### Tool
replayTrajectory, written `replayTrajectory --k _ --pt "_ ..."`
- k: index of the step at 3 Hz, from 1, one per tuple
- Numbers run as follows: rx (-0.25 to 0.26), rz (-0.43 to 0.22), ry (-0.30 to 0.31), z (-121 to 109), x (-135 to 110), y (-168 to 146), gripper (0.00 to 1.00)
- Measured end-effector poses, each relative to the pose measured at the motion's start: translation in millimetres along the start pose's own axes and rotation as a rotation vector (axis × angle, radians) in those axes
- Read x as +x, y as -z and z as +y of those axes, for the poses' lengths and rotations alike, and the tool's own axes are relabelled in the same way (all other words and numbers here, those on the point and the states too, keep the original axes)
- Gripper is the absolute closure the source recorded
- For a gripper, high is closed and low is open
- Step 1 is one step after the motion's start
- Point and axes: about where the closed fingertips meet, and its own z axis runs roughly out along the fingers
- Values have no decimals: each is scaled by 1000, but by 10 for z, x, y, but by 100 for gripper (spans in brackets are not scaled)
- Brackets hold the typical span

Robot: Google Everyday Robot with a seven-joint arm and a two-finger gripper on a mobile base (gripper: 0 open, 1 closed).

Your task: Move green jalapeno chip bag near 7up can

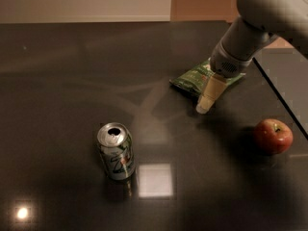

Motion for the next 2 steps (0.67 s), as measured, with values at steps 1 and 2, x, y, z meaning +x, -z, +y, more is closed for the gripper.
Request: replayTrajectory --k 1,2 --pt "-14 5 3 -73 -76 -186 0" --pt "-21 18 8 -161 -126 -296 0"
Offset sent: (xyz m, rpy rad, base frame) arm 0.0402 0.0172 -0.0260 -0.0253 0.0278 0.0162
